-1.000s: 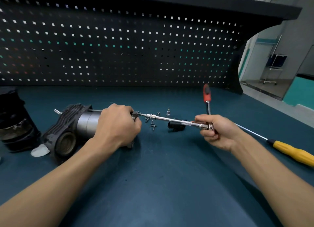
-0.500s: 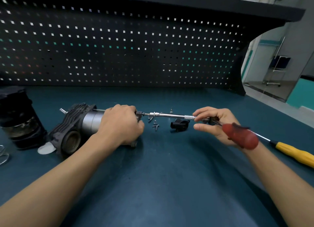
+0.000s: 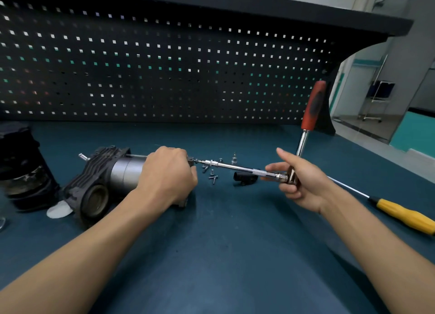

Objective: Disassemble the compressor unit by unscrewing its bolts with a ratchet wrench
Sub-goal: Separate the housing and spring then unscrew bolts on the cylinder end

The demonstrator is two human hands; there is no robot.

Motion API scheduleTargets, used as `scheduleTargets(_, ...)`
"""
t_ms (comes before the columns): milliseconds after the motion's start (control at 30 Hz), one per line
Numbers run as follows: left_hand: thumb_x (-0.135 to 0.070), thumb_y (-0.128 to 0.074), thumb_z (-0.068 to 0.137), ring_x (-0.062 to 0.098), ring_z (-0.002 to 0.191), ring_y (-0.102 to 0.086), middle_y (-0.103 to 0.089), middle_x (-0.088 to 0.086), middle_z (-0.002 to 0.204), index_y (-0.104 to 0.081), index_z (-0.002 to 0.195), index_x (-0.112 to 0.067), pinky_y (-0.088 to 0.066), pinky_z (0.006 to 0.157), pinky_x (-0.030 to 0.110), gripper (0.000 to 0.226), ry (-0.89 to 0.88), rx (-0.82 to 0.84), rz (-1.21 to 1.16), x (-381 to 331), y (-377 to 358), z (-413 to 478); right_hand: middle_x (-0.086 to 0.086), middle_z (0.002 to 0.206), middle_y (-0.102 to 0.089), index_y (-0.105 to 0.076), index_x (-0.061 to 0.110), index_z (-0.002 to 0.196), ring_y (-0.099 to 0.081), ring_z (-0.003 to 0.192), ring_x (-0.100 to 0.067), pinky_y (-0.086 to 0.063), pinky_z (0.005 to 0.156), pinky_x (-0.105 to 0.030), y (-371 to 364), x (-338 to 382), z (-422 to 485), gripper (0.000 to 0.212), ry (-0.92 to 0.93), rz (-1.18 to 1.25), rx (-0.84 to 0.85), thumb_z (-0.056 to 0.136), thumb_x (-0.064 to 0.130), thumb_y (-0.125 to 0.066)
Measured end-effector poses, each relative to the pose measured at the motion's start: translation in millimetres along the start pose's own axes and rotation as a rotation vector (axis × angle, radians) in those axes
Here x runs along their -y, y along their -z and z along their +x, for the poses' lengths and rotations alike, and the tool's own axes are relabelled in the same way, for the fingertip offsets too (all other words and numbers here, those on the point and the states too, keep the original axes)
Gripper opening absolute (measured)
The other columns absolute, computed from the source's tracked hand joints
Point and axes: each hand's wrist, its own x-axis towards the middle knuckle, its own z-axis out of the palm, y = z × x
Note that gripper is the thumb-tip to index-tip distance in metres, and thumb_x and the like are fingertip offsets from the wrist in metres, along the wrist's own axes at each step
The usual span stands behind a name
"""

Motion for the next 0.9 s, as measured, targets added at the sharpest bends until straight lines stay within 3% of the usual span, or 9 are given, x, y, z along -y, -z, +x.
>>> scheduleTargets(100, -0.039, -0.057, 0.087, 0.031, 0.086, -0.057, -0.063, 0.005, 0.078, -0.060, 0.076, -0.014, -0.037, 0.062, 0.033, 0.028, 0.004, -0.003, 0.001, 0.7, -0.4, 0.3, -0.023, 0.102, -0.074, -0.067, 0.009, 0.089, -0.026, 0.028, -0.004, -0.018, 0.027, -0.015, 4.1, 3.2, 0.0, 0.045, -0.046, 0.101, 0.052, 0.096, 0.051, -0.053)
scheduleTargets(200, -0.038, -0.056, 0.087, 0.031, 0.085, -0.057, -0.061, 0.005, 0.076, -0.059, 0.074, -0.013, -0.037, 0.062, 0.033, 0.028, -0.001, -0.005, -0.009, 0.6, -0.7, 0.3, -0.025, 0.106, -0.073, -0.060, 0.011, 0.094, -0.023, 0.025, -0.003, -0.018, 0.025, -0.015, 9.2, 6.3, 1.6, 0.038, -0.074, 0.181, 0.086, 0.101, 0.046, -0.047)
scheduleTargets(300, -0.038, -0.056, 0.087, 0.030, 0.087, -0.056, -0.060, 0.004, 0.076, -0.058, 0.074, -0.014, -0.038, 0.063, 0.034, 0.028, 0.002, 0.000, -0.025, 0.8, -0.4, 0.6, -0.019, 0.094, -0.075, -0.051, 0.017, 0.088, -0.024, 0.024, -0.002, -0.018, 0.025, -0.014, 11.6, 5.8, 4.0, 0.026, -0.133, 0.251, 0.090, 0.101, 0.040, -0.050)
scheduleTargets(400, -0.038, -0.056, 0.087, 0.028, 0.088, -0.054, -0.055, 0.000, 0.073, -0.055, 0.072, -0.015, -0.038, 0.063, 0.034, 0.027, 0.003, -0.012, -0.051, 1.4, 0.7, -1.5, -0.015, 0.087, -0.075, -0.056, 0.014, 0.091, -0.032, 0.031, -0.003, -0.022, 0.029, -0.013, 10.5, 2.6, 3.9, 0.016, -0.113, 0.139, 0.069, 0.099, 0.028, -0.057)
scheduleTargets(467, -0.038, -0.055, 0.087, 0.027, 0.089, -0.053, -0.054, -0.001, 0.076, -0.055, 0.075, -0.015, -0.040, 0.066, 0.034, 0.027, -0.007, -0.014, -0.062, 1.6, 1.5, -3.6, -0.014, 0.091, -0.075, -0.059, 0.016, 0.095, -0.043, 0.040, -0.006, -0.027, 0.033, -0.014, 9.6, 2.0, 1.8, 0.005, -0.043, 0.059, 0.051, 0.095, 0.020, -0.063)
scheduleTargets(633, -0.044, -0.053, 0.086, 0.024, 0.095, -0.053, -0.060, -0.002, 0.086, -0.060, 0.088, -0.019, -0.038, 0.071, 0.034, 0.027, -0.008, 0.037, -0.078, 3.0, 5.4, -7.0, -0.006, 0.101, -0.076, -0.074, 0.016, 0.088, -0.064, 0.063, -0.009, -0.039, 0.046, -0.017, 13.7, 2.6, -4.3, 0.013, 0.311, -0.346, 0.065, 0.087, 0.003, -0.072)
scheduleTargets(700, -0.047, -0.052, 0.087, 0.025, 0.102, -0.054, -0.064, -0.001, 0.098, -0.062, 0.103, -0.020, -0.042, 0.078, 0.036, 0.033, 0.004, 0.090, -0.058, 3.0, 7.5, -6.5, -0.002, 0.103, -0.076, -0.079, 0.016, 0.082, -0.066, 0.074, -0.001, -0.047, 0.061, -0.015, 15.1, 2.7, -5.7, 0.017, 0.485, -0.612, 0.113, 0.083, -0.001, -0.077)
scheduleTargets(767, -0.048, -0.052, 0.087, 0.026, 0.105, -0.054, -0.066, 0.001, 0.106, -0.062, 0.108, -0.019, -0.044, 0.083, 0.037, 0.037, 0.018, 0.133, -0.043, 3.2, 9.5, -5.3, 0.001, 0.103, -0.072, -0.079, 0.016, 0.082, -0.065, 0.081, 0.004, -0.045, 0.076, -0.010, 15.9, 1.0, -5.1, 0.019, 0.635, -0.823, 0.158, 0.078, -0.003, -0.081)
scheduleTargets(900, -0.043, -0.052, 0.089, 0.026, 0.100, -0.053, -0.065, 0.002, 0.100, -0.062, 0.099, -0.018, -0.040, 0.075, 0.035, 0.029, 0.037, 0.126, -0.041, 3.4, 9.4, -3.6, 0.003, 0.102, -0.068, -0.077, 0.018, 0.083, -0.063, 0.080, 0.005, -0.044, 0.078, -0.011, 19.7, -5.6, 3.1, 0.023, 0.714, -0.787, 0.079, 0.078, -0.004, -0.081)
